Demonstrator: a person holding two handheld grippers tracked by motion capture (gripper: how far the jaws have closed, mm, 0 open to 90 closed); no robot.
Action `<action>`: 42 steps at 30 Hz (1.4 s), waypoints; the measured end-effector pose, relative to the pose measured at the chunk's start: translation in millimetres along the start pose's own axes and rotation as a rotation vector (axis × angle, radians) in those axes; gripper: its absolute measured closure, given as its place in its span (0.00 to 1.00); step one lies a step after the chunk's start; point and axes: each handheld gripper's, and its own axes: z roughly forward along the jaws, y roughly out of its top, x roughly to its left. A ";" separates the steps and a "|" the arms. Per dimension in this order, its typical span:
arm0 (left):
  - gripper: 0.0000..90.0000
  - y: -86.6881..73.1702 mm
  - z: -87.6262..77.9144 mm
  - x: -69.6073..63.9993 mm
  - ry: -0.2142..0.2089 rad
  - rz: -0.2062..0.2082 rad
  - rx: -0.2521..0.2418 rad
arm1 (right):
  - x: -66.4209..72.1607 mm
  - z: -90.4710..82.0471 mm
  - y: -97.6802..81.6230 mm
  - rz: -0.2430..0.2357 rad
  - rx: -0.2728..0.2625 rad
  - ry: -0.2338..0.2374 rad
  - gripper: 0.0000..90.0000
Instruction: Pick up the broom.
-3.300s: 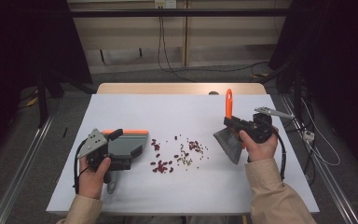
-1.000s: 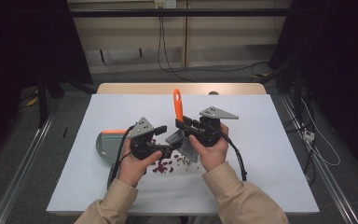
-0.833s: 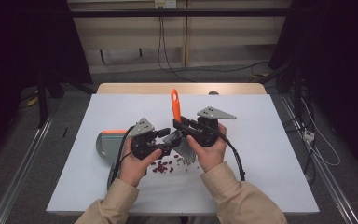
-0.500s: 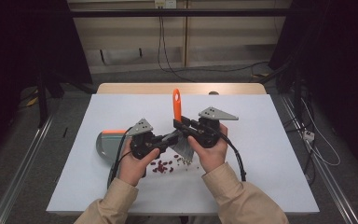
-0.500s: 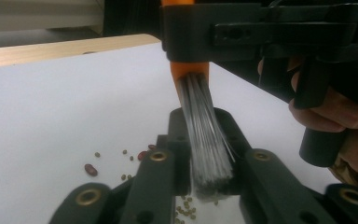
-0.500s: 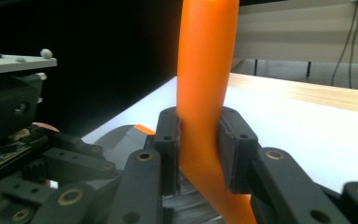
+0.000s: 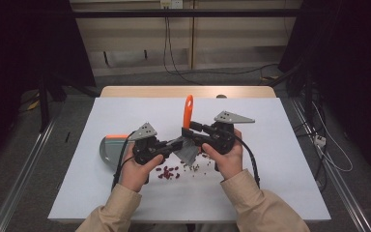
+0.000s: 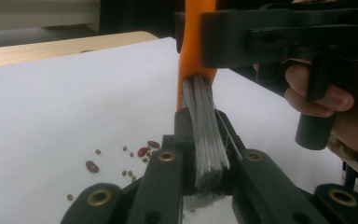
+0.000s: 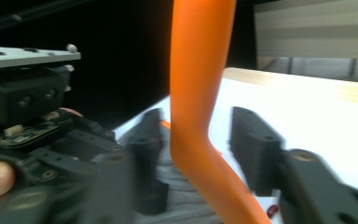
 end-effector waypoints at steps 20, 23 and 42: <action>0.94 1.0 0.4 0.7 -0.009 0.018 0.002 | -35.9 -25.5 -23.5 -0.047 0.031 0.057 0.37; 0.94 1.2 0.5 -0.7 -0.027 0.016 -0.002 | -36.1 -23.6 -25.4 -0.048 0.042 0.076 0.39; 0.94 3.6 2.7 -4.1 -0.179 0.025 -0.036 | -50.9 -19.5 -37.0 0.000 0.124 0.318 0.51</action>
